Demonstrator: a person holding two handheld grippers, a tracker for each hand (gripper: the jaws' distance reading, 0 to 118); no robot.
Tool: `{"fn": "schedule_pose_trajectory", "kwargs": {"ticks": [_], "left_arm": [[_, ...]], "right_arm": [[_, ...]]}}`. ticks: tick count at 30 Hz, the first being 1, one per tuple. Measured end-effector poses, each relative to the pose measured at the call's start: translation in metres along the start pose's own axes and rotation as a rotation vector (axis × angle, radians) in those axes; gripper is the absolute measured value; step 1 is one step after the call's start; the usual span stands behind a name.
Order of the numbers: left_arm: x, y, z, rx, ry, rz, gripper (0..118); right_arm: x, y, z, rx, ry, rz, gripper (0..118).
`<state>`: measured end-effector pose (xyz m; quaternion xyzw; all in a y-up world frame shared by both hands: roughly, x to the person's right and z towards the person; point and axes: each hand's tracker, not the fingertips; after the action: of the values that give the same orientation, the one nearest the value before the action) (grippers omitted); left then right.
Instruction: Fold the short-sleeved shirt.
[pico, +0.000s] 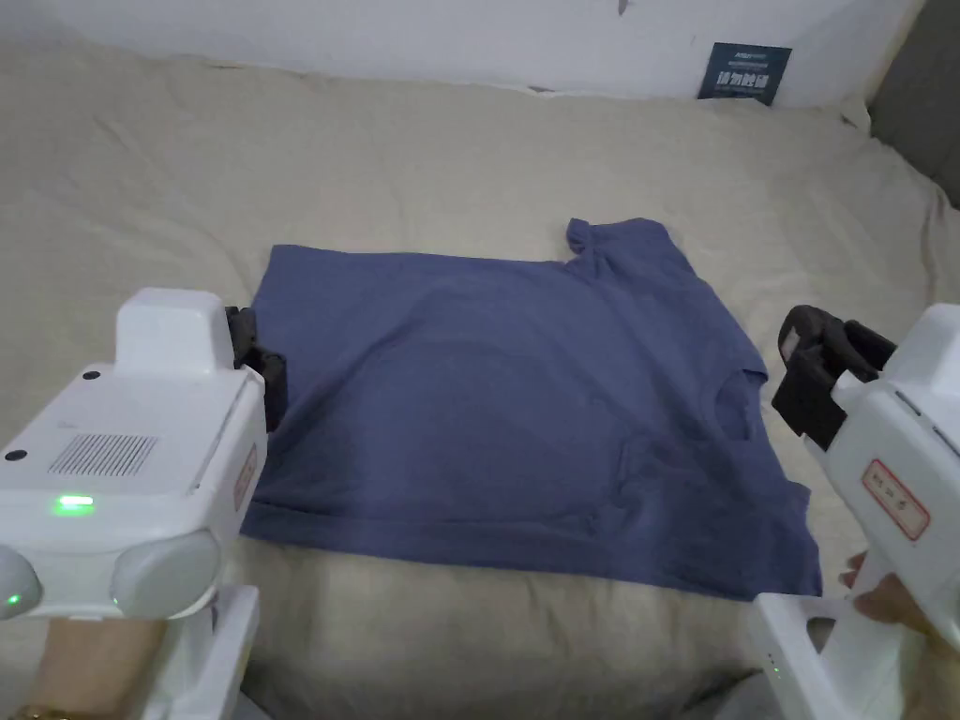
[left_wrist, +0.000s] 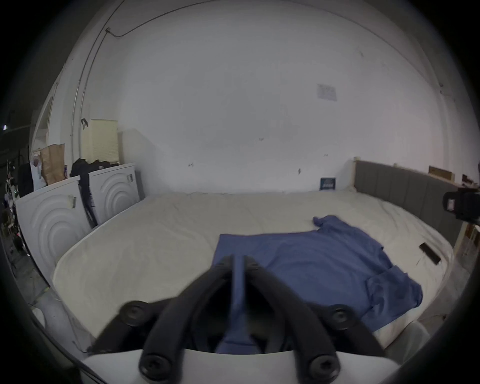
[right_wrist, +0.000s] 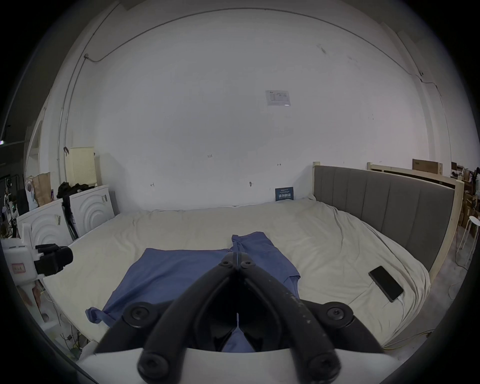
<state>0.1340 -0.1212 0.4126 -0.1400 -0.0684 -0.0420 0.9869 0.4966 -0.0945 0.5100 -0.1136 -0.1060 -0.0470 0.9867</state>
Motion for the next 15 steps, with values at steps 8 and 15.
{"fn": "schedule_pose_trajectory", "kwargs": {"ticks": [8, 15], "left_arm": [[-0.069, -0.029, -0.039, -0.329, -0.046, 0.154, 118], [-0.094, -0.096, -0.060, -0.619, -0.013, 0.192, 118]], "right_arm": [[0.003, -0.006, 0.010, -0.058, -0.036, 0.018, 1], [0.012, -0.015, 0.009, -0.100, -0.063, 0.021, 1]]}}
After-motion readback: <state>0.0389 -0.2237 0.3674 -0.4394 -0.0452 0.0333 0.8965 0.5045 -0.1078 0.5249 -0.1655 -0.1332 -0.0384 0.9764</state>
